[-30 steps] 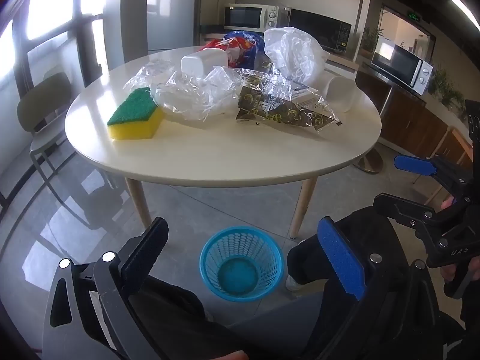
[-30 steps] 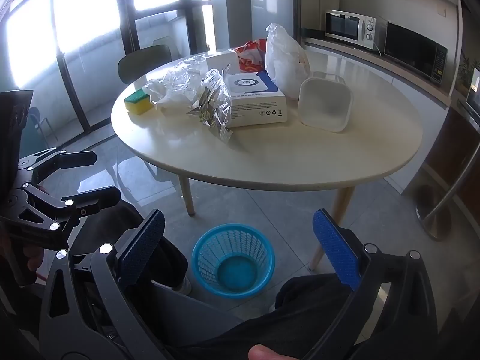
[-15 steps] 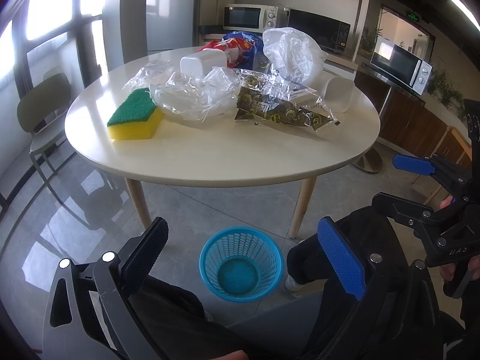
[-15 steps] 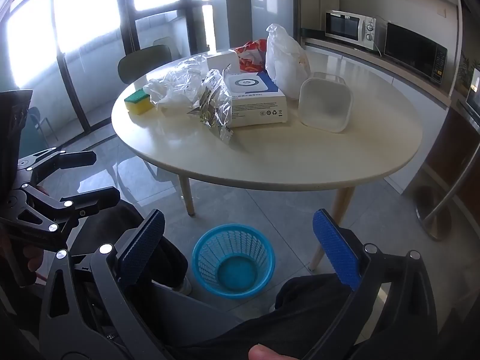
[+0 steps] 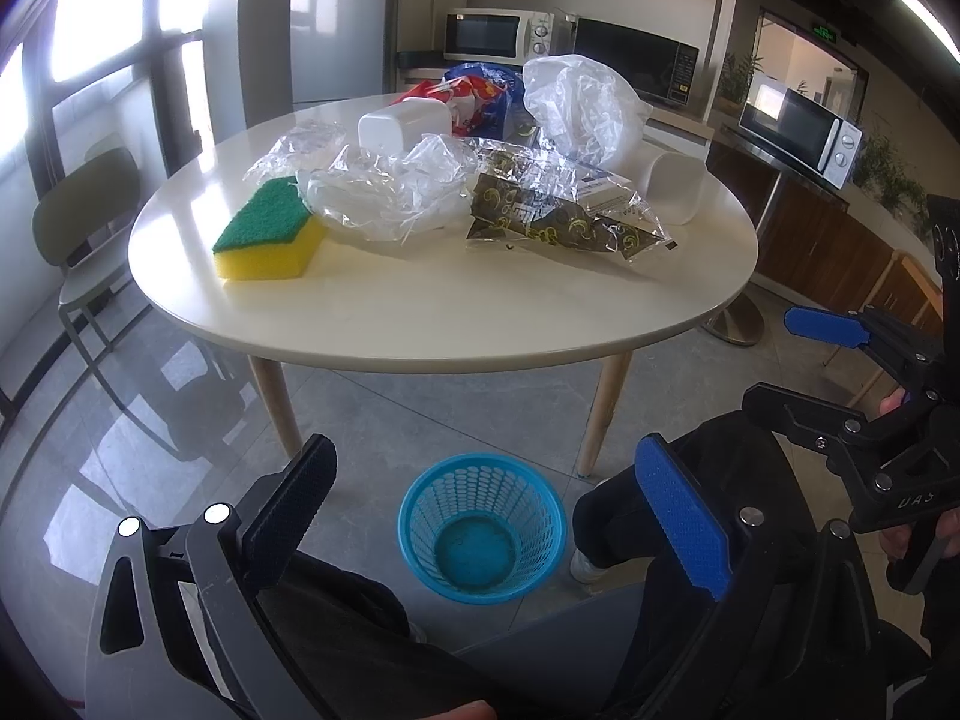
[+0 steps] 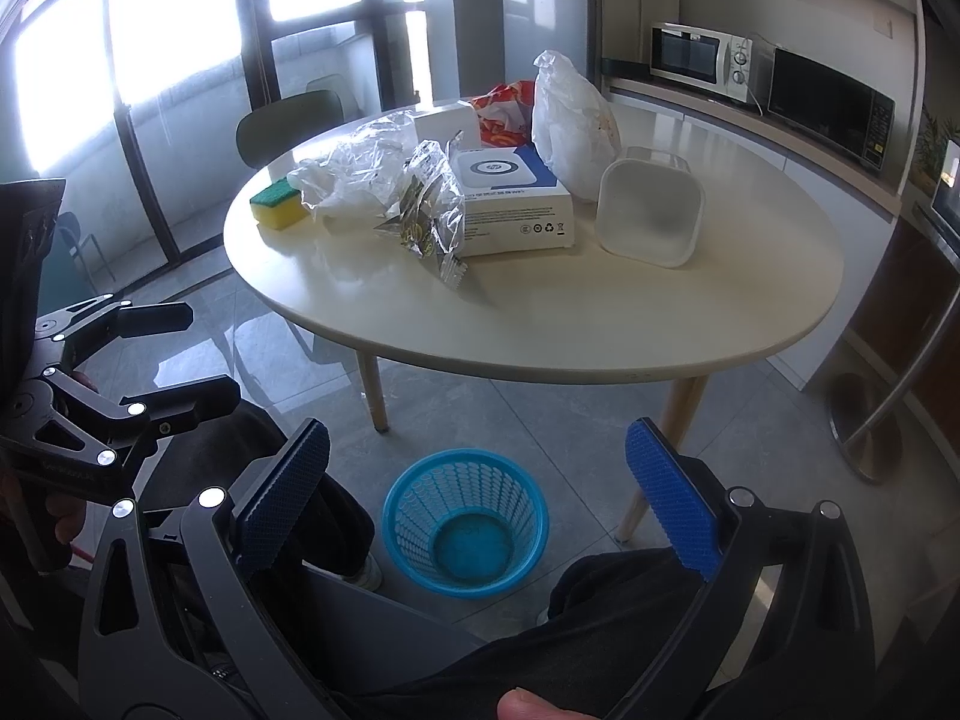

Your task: Collect trash

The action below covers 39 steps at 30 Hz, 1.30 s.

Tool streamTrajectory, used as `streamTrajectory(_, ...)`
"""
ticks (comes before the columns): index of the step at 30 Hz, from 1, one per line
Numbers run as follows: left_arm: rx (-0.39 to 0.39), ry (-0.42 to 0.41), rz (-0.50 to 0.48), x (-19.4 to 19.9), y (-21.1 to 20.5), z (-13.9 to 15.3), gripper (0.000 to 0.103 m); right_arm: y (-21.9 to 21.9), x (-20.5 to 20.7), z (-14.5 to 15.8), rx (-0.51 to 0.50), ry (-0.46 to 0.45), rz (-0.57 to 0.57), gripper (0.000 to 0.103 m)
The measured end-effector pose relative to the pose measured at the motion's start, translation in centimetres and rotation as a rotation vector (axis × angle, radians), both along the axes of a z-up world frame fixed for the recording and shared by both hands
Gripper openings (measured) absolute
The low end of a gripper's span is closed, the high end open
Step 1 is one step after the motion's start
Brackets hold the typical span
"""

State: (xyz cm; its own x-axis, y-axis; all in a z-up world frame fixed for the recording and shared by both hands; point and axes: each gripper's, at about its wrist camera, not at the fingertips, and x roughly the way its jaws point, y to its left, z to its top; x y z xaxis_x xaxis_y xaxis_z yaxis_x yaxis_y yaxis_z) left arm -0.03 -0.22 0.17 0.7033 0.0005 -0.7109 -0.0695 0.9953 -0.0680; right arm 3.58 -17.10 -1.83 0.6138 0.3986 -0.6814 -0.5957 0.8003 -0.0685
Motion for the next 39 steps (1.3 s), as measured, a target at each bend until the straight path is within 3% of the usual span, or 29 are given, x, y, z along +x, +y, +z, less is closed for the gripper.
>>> streamTrajectory(14, 0.002, -0.006, 0.000, -0.2, 0.0, 0.4, 0.098, -0.1, -0.2, 0.1, 0.004, -0.012, 0.004, 0.094)
streamTrajectory(23, 0.015, -0.017, 0.010, -0.1, 0.3, 0.6, 0.097, -0.3, -0.5, 1.1, 0.011, -0.073, 0.003, 0.094)
streamTrajectory(31, 0.041, -0.068, 0.032, -0.1, 1.1, 2.0, 0.097, -1.7, 0.4, 2.7, 0.081, -0.094, 0.020, 0.094)
streamTrajectory(39, 0.045, -0.136, 0.049, 0.8, 3.7, 4.4, 0.098, -2.8, 1.2, 4.4, 0.063, -0.198, -0.031, 0.095)
